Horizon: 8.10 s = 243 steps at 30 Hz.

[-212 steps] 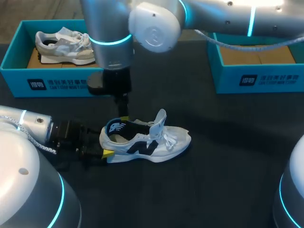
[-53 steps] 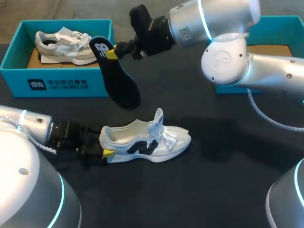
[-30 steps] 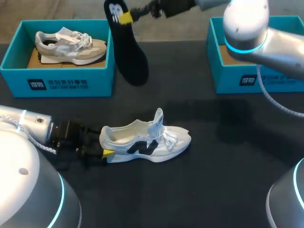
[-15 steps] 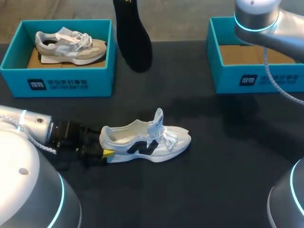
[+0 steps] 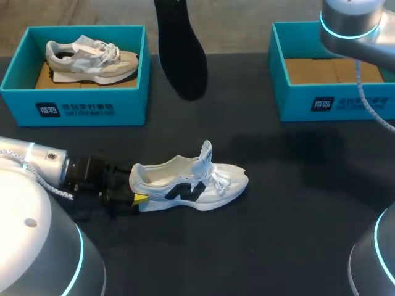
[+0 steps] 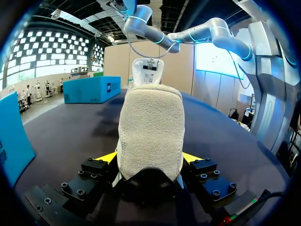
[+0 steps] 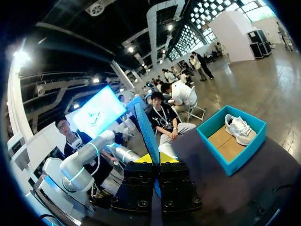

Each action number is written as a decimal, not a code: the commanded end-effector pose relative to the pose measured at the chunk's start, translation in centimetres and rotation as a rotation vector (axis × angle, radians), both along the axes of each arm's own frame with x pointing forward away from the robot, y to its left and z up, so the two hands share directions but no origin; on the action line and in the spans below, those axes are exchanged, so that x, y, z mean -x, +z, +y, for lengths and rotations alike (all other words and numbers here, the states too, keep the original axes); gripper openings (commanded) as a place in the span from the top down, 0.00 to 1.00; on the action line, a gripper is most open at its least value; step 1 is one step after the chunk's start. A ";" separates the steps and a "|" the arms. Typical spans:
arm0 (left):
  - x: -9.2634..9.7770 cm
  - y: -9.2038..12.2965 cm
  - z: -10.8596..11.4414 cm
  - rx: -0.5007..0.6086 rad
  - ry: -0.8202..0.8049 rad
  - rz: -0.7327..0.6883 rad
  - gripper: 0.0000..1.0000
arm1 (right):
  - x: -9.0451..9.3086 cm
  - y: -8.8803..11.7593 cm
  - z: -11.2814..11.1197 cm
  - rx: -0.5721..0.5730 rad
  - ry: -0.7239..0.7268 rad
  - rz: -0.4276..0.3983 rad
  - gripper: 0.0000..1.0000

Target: Take the shoe out of the shoebox, open the shoe tongue, remove and reinsert the insole, then place the shoe into the shoebox

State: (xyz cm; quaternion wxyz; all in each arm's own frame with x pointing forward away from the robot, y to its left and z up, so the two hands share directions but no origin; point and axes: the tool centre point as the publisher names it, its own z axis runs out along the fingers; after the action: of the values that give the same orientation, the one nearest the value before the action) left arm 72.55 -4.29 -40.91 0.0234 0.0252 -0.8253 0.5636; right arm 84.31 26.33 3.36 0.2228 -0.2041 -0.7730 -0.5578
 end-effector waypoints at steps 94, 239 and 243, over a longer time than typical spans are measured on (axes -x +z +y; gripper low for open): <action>-0.2 -0.3 -0.1 -0.002 -0.002 0.001 1.00 | 20.8 -1.4 -10.3 0.032 -0.269 0.338 1.00; 0.2 11.1 -0.3 -0.995 -0.101 0.069 0.00 | 20.8 -1.1 -10.1 0.031 -0.282 0.322 1.00; 0.2 11.0 -0.3 -0.994 -0.103 0.069 0.00 | 20.8 -1.1 -10.1 0.031 -0.282 0.322 1.00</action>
State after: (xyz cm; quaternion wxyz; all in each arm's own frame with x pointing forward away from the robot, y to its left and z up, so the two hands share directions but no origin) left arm 72.25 -4.60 -29.78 0.0628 0.0118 -0.9930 0.0993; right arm 63.41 15.99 2.25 0.2596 -0.3986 -0.6994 -0.5334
